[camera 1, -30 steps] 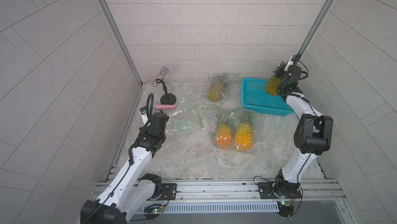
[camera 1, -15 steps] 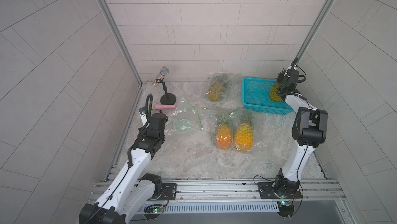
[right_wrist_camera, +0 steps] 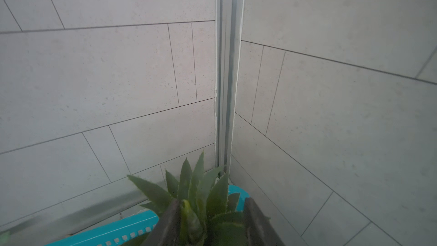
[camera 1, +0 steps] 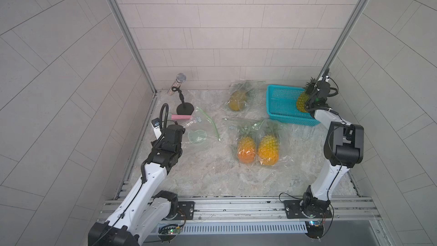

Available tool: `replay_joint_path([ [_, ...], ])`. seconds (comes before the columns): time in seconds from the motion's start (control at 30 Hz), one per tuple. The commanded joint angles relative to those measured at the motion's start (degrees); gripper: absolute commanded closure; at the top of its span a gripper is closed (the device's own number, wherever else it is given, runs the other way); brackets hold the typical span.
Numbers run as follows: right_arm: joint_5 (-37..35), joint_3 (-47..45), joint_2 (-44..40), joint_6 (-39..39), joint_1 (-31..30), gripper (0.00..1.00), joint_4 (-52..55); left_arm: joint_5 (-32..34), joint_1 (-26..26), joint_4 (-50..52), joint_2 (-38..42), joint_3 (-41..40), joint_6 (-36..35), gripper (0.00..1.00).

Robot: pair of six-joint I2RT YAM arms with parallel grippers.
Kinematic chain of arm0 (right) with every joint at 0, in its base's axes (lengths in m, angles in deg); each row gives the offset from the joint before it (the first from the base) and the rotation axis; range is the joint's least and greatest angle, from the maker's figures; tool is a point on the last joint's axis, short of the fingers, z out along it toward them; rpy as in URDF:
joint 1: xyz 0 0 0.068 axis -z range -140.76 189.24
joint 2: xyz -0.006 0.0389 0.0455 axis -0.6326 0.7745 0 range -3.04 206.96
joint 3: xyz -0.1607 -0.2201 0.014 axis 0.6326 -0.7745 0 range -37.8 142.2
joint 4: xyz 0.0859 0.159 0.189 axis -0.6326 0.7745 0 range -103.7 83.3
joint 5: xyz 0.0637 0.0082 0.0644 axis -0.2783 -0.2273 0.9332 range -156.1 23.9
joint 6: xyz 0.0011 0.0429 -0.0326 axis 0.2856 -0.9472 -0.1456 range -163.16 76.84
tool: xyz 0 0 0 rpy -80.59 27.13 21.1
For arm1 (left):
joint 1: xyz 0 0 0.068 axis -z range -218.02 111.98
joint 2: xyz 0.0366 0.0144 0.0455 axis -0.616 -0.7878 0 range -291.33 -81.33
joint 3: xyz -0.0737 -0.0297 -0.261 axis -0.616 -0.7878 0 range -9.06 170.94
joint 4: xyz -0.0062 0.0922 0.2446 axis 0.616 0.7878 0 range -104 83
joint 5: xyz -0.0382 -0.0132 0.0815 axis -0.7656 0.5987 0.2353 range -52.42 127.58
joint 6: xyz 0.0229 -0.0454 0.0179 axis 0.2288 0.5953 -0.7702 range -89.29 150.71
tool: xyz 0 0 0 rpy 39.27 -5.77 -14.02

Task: Open the zip-top bag and take out the pineapple
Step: Place the pineapple in the basket, then place the zipper food storage bag at the center of the board.

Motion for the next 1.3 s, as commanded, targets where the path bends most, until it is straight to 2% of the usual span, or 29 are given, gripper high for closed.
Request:
replay_joint_path([
  [0.0, 0.61, -2.16, -6.43, -1.83, -0.28, 0.48, -0.34, 5.40, -0.73, 1.17, -0.86, -0.55, 0.80, 1.00],
  [0.13, 0.30, -5.45, -12.20, -1.69, -1.78, 0.42, 1.76, 7.52, -2.16, 2.45, -1.64, -0.58, 1.72, 1.00],
  [0.3, 0.54, -9.20, -19.46, -2.05, -5.03, 0.39, 7.14, 13.24, -3.20, 7.27, -1.52, -0.82, 5.16, 1.00],
  [0.43, 1.64, -11.26, -24.76, -3.13, -8.14, 0.38, 12.70, 13.68, -3.64, 7.17, -0.58, -1.75, 5.98, 0.99],
  [0.57, 4.47, -12.74, -29.74, -5.79, -11.59, 0.38, 20.35, 16.83, -4.10, 11.06, -0.49, -1.90, 10.30, 0.86],
  [0.6, 6.00, -13.22, -30.93, -6.14, -12.47, 0.38, 22.26, 18.03, -4.43, 12.09, -0.30, -1.84, 11.41, 0.82],
  [0.77, 10.92, -15.86, -34.71, -7.92, -18.10, 0.38, 29.12, 19.28, -4.49, 14.25, 2.20, -0.68, 12.49, 0.23],
  [0.83, 12.08, -15.92, -35.15, -7.94, -20.82, 0.37, 32.65, 18.25, -4.49, 14.72, 3.62, 0.52, 11.55, 0.08],
  [0.9, 13.63, -16.24, -35.24, -8.36, -22.99, 0.38, 34.71, 17.50, -4.51, 15.39, 4.70, 2.02, 10.58, 0.02],
  [1.0, 17.62, -15.96, -34.82, -8.95, -25.77, 0.38, 37.76, 10.80, -4.53, 14.18, 6.53, 4.43, 4.38, 0.02],
  [1.1, 22.22, -14.71, -33.20, -8.79, -28.77, 0.38, 41.37, -5.46, -4.45, 11.47, 8.72, 6.23, -0.78, 0.02],
  [1.17, 24.82, -14.23, -31.69, -8.82, -30.68, 0.38, 42.47, -17.13, -4.40, 9.96, 9.29, 6.88, -0.82, 0.02],
  [1.27, 27.32, -12.95, -28.53, -8.42, -33.78, 0.39, 44.51, -30.62, -3.78, 8.67, 8.54, 8.00, -0.06, 0.02],
])
